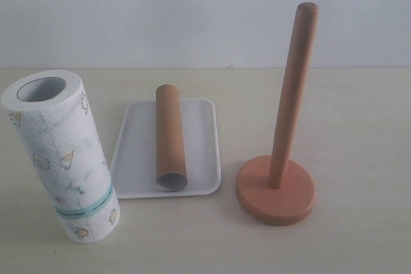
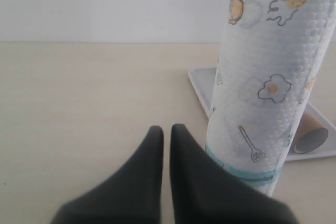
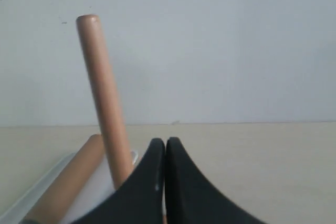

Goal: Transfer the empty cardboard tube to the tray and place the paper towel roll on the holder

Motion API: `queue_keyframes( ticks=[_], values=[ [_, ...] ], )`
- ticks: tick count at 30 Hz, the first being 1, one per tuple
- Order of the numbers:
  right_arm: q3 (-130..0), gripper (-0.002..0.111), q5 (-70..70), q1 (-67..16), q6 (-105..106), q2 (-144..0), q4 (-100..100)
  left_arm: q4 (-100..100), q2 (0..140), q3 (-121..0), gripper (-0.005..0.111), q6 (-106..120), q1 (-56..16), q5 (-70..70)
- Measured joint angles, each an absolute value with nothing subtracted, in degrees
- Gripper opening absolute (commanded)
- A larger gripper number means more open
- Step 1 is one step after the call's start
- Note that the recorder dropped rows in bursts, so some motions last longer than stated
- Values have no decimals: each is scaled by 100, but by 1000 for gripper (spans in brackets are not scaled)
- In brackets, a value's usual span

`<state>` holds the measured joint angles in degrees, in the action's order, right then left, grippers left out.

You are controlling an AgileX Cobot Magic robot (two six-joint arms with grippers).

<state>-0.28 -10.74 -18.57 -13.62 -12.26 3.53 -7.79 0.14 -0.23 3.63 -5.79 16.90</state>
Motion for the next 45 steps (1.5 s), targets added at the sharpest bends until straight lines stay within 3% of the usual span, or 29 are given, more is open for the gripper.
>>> queue_keyframes(
  ticks=[12,22,45],
  values=[
    [-28,0,633,-241,-1568,-48,316,-779,14,-23,4,363,-579,1690],
    [4,0,1925,-186,-1545,-28,295,-779,14,-23,4,363,-579,1690],
    [4,0,1916,-186,-1421,-28,295,-776,14,-23,4,522,-579,1690]
  ],
)
